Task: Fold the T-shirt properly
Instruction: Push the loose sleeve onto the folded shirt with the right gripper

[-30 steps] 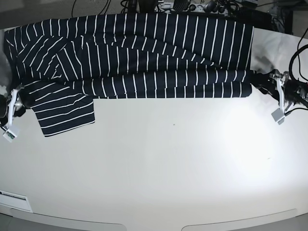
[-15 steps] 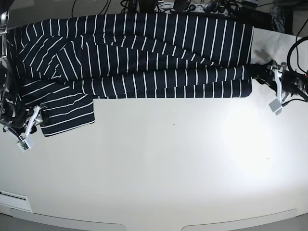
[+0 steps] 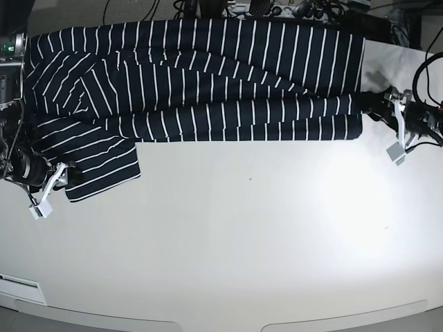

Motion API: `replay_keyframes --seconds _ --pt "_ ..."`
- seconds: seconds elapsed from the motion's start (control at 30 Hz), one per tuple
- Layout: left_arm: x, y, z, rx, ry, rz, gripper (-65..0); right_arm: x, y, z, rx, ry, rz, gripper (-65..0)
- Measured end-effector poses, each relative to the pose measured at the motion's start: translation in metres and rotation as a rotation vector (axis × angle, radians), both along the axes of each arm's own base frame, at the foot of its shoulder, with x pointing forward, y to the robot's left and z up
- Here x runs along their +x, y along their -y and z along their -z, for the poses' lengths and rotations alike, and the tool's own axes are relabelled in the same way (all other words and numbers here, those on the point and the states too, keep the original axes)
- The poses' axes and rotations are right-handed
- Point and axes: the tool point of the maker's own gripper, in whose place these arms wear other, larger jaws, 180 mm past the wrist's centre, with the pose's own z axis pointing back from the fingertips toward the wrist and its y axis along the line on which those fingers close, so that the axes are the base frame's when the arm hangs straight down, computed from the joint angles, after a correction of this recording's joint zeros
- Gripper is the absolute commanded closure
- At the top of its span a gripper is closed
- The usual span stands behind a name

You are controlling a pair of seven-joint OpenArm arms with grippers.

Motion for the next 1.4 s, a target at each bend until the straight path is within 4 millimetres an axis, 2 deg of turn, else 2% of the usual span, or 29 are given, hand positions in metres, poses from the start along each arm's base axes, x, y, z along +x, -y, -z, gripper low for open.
replay_keyframes --seconds 0.03,0.1,0.17,0.23,0.33,0.43,0.53,0.57,0.67,0.77,0.9,1.17,1.4 --pt "0.0 0.0 0.0 0.0 0.0 0.0 -33.0 0.0 -0.001 0.0 0.002 0.0 -0.003 -36.7" --pt "0.0 0.0 0.0 0.0 0.0 0.0 -33.0 -0.001 -0.005 0.0 0.008 0.005 -0.029 -29.7" --pt "0.0 0.0 0.0 -0.001 0.001 -0.001 -33.0 -0.003 -0.012 -0.002 0.039 0.009 -0.057 -16.9" --pt "0.0 0.0 0.0 0.0 0.001 0.0 -33.0 -0.002 -0.02 -0.007 0.102 0.019 -0.047 -0.8" --pt "0.003 0.001 -0.001 -0.01 0.017 -0.012 -33.0 -0.006 -0.032 -0.016 0.185 -0.012 -0.06 0.0" --pt "0.004 0.002 -0.001 -0.01 0.019 -0.013 -33.0 -0.016 -0.058 -0.036 0.279 -0.058 -0.143 0.0" --pt "0.004 0.002 -0.001 -0.012 0.019 -0.013 -33.0 -0.039 -0.088 -0.059 0.366 -0.123 -0.3 0.0" --pt "0.004 0.002 -0.001 -0.012 0.02 -0.014 -33.0 -0.047 -0.091 -0.061 0.34 -0.141 -0.345 0.0" --pt "0.004 0.002 -0.001 -0.012 0.022 -0.015 -33.0 -0.064 -0.086 -0.063 0.24 -0.153 -0.409 0.0" --pt "0.004 0.001 -0.001 -0.01 0.021 -0.014 -33.0 -0.073 -0.085 -0.08 0.174 -0.093 -0.462 0.0" --pt "0.005 0.002 -0.001 -0.013 0.023 -0.015 -33.0 -0.097 -0.097 -0.1 0.121 -0.029 -0.562 0.0" --pt "0.005 0.001 -0.001 -0.01 0.024 -0.015 -33.0 -0.145 -0.098 -0.11 0.039 -0.011 -0.621 0.0" --pt "0.005 0.001 -0.001 -0.009 0.024 -0.015 -33.0 -0.178 -0.093 -0.098 0.039 -0.075 -0.608 0.0"
